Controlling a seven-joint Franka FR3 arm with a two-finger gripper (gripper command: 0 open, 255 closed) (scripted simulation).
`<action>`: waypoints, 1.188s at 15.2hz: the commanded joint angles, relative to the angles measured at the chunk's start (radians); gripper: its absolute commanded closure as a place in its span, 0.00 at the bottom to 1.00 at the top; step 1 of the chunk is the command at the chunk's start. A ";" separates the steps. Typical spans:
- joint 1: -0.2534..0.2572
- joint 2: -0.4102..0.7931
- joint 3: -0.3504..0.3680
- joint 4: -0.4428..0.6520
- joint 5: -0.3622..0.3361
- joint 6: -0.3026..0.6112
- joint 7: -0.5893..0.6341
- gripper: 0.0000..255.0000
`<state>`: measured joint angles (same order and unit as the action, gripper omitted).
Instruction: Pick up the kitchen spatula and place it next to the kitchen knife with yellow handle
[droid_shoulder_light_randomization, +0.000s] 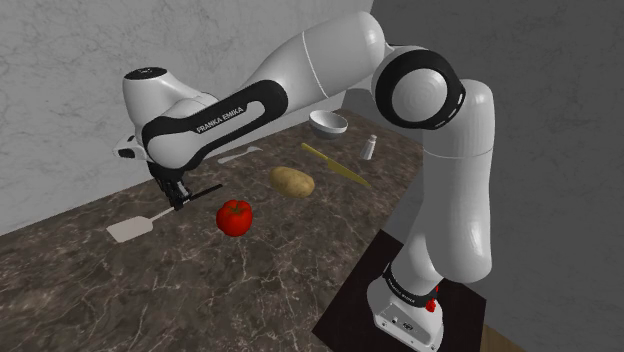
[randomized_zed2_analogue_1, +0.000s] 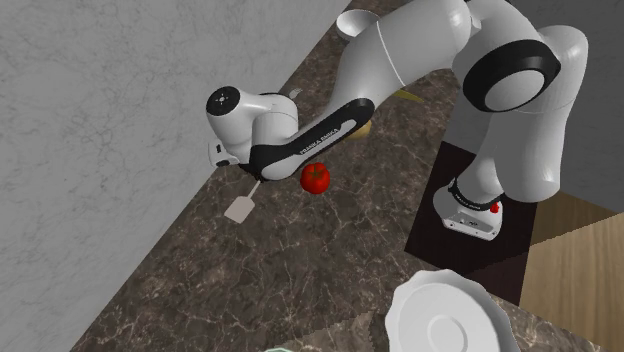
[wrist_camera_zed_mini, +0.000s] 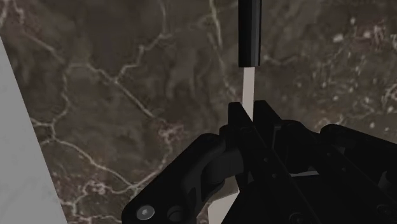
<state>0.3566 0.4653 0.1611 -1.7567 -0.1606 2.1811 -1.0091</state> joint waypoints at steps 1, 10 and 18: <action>-0.001 -0.007 0.001 0.003 0.002 -0.010 -0.002 1.00; -0.004 -0.063 0.008 0.046 0.018 -0.107 -0.016 1.00; -0.005 -0.102 0.013 0.099 0.029 -0.199 -0.027 1.00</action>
<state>0.3513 0.3698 0.1731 -1.6636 -0.1333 1.9952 -1.0347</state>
